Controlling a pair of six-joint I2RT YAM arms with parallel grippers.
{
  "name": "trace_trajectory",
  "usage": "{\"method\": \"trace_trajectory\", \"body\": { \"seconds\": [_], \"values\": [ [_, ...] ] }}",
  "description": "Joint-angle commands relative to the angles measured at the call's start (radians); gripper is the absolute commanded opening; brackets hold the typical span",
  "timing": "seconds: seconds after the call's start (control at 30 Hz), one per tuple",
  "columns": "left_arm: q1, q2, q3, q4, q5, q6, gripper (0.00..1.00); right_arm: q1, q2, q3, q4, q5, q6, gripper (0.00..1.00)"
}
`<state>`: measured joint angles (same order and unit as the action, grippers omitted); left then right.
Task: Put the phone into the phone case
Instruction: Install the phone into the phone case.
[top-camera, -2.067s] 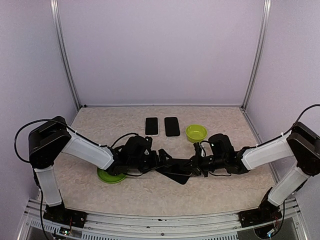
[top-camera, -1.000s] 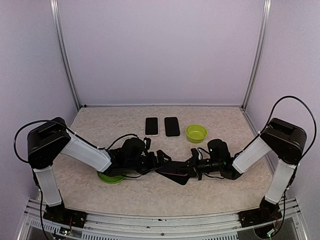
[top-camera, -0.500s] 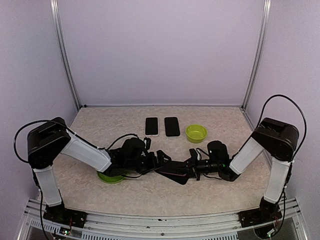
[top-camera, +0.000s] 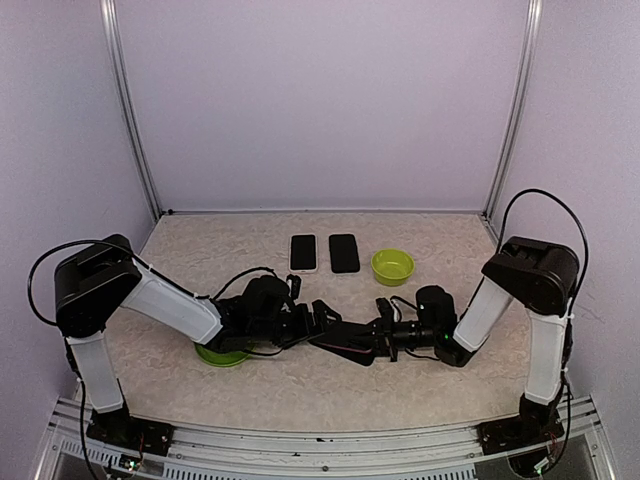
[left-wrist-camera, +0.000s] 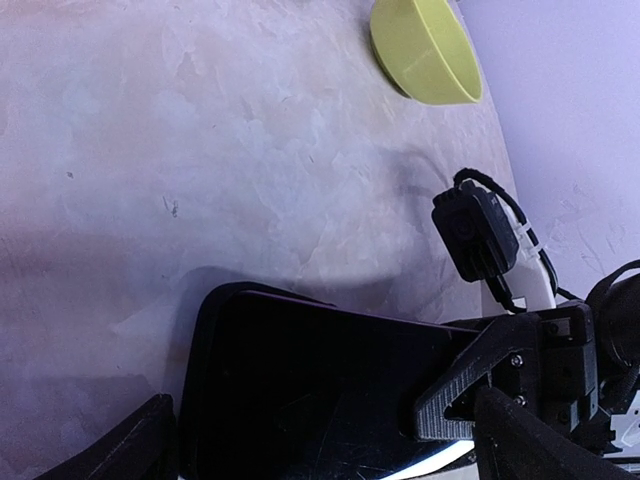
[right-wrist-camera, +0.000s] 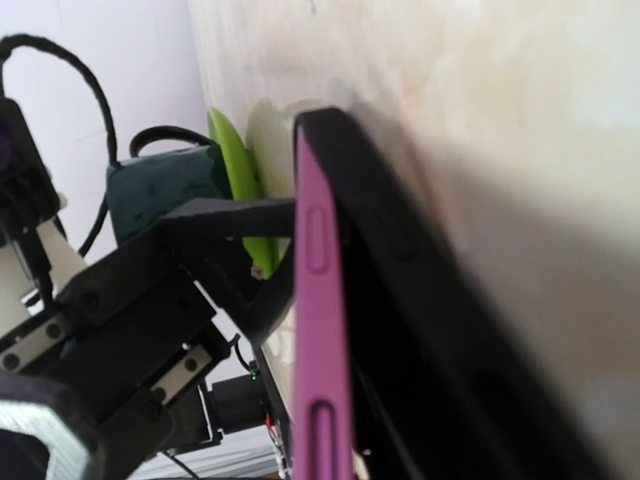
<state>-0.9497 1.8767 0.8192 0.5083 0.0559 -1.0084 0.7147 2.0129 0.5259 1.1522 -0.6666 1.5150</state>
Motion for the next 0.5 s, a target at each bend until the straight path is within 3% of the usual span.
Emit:
{"method": "trace_trajectory", "body": {
  "seconds": [0.0,0.47],
  "values": [
    [-0.017,-0.007,-0.005,0.065,0.071,-0.003,0.99,0.017,0.063,0.017,-0.028,-0.023,0.026,0.0],
    [0.011,-0.042,-0.017,-0.002,0.042,0.018,0.99,-0.002,-0.012,0.005,0.083,-0.049,-0.075,0.0]
  ]
}}
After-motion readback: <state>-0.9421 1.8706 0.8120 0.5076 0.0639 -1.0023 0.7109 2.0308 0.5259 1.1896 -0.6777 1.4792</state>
